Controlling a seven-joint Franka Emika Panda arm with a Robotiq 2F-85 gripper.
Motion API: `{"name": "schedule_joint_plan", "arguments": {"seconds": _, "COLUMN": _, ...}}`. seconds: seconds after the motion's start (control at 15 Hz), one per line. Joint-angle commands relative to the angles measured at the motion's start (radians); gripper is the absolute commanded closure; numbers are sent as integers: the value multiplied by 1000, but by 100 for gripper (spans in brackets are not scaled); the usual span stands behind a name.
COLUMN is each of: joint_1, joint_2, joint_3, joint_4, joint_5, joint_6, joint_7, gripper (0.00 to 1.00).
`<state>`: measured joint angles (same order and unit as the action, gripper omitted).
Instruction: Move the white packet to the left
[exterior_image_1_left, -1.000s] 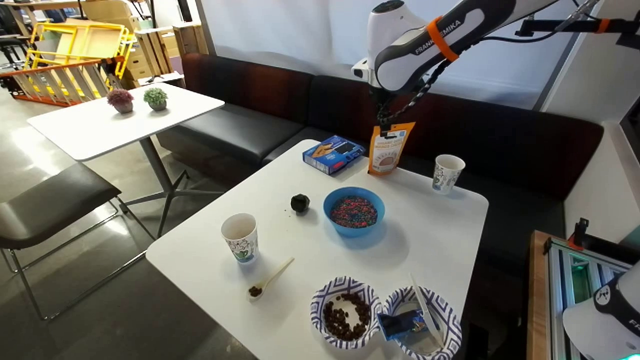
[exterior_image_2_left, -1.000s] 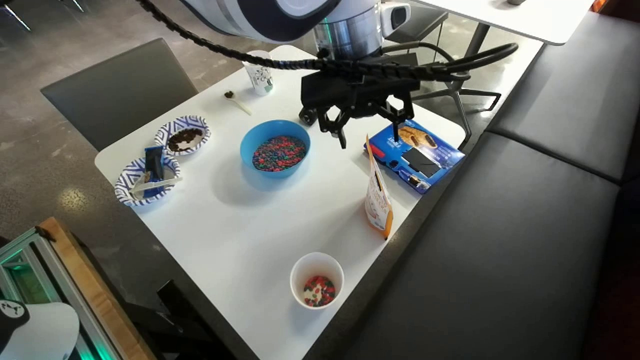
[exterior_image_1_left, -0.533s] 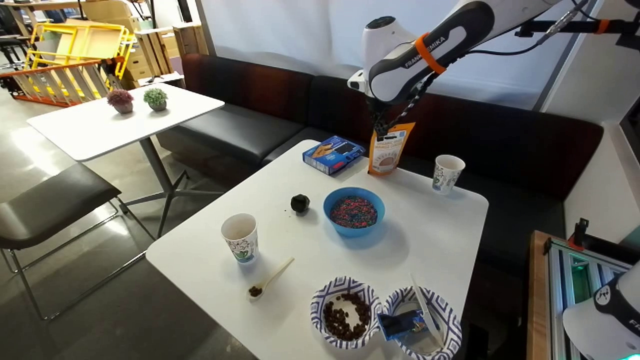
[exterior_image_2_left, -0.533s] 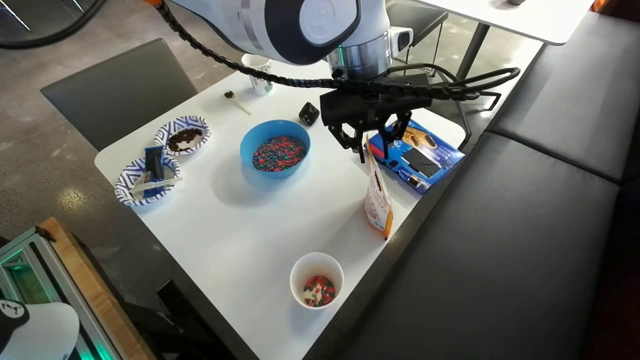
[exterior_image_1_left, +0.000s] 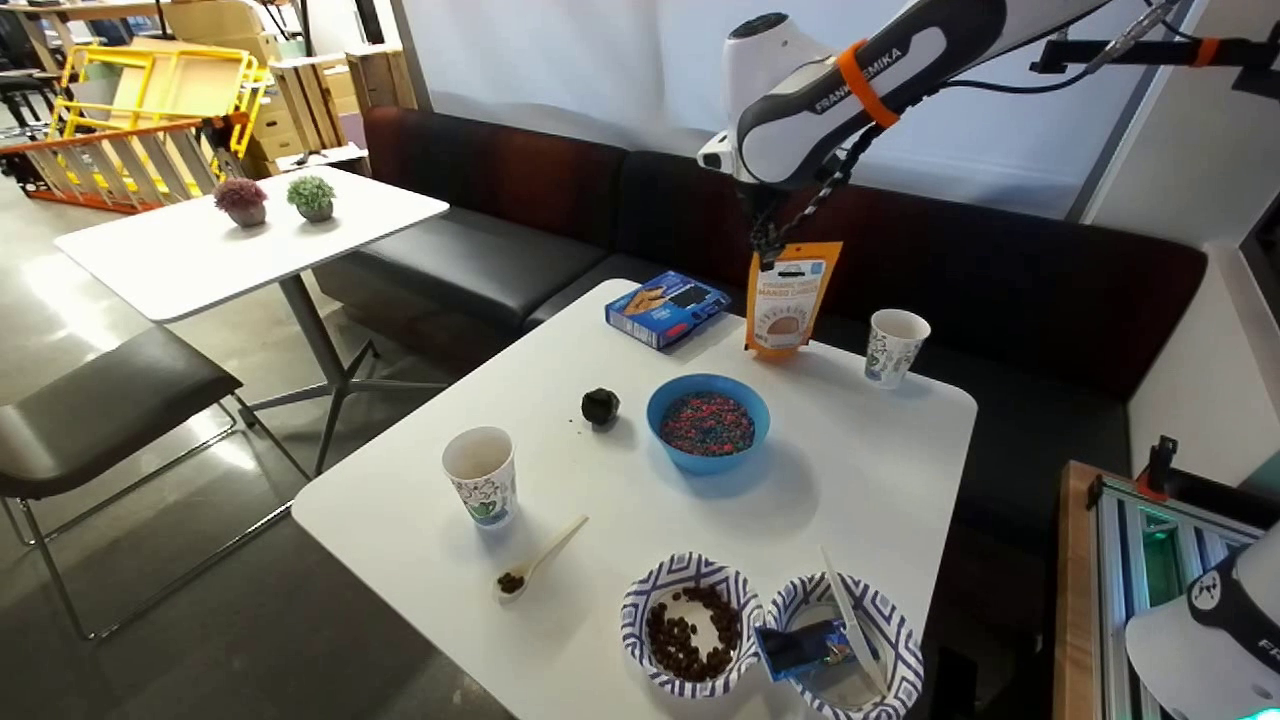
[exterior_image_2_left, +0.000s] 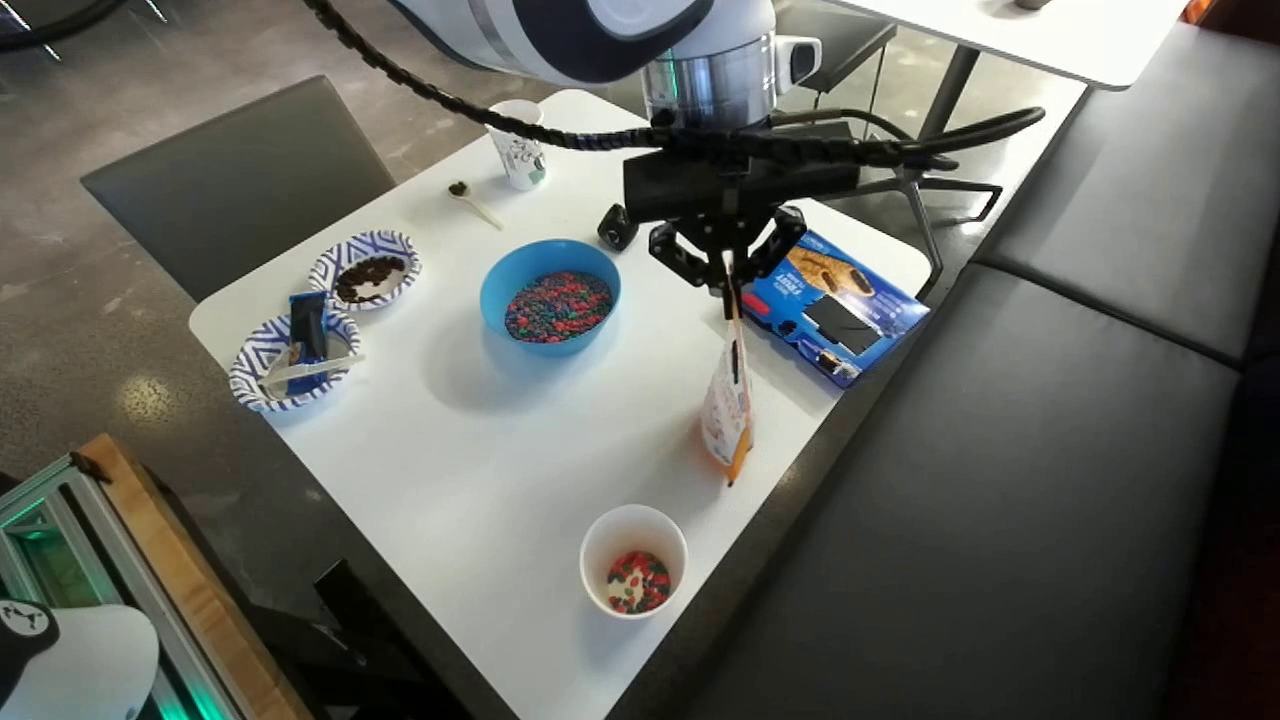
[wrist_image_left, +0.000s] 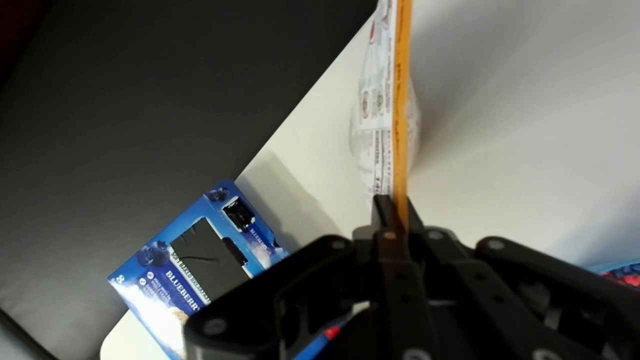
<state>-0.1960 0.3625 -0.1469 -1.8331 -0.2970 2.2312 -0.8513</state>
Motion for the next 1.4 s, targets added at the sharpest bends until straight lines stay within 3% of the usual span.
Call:
{"name": "schedule_joint_plan", "arguments": {"seconds": 0.0, "joint_1": 17, "joint_2": -110, "joint_3": 10, "joint_4": -50, "joint_5": -4, "joint_6": -122, "joint_7": 63, "gripper": 99}}
{"name": "schedule_joint_plan", "arguments": {"seconds": 0.27, "joint_1": 42, "joint_2": -226, "joint_3": 46, "joint_4": -93, "joint_5": 18, "joint_6": -189, "joint_7": 97, "gripper": 99}}
{"name": "schedule_joint_plan", "arguments": {"seconds": 0.53, "joint_1": 100, "joint_2": -306, "joint_3": 94, "joint_4": -157, "joint_5": -19, "joint_6": -167, "joint_7": 111, "gripper": 99}}
{"name": "schedule_joint_plan", "arguments": {"seconds": 1.0, "joint_1": 222, "joint_2": -313, "joint_3": 195, "joint_4": -165, "joint_5": -92, "joint_6": -143, "joint_7": 188, "gripper": 99}}
{"name": "schedule_joint_plan", "arguments": {"seconds": 1.33, "joint_1": 211, "joint_2": -293, "joint_3": 183, "joint_4": -135, "joint_5": -60, "joint_6": -174, "joint_7": 160, "gripper": 97}}
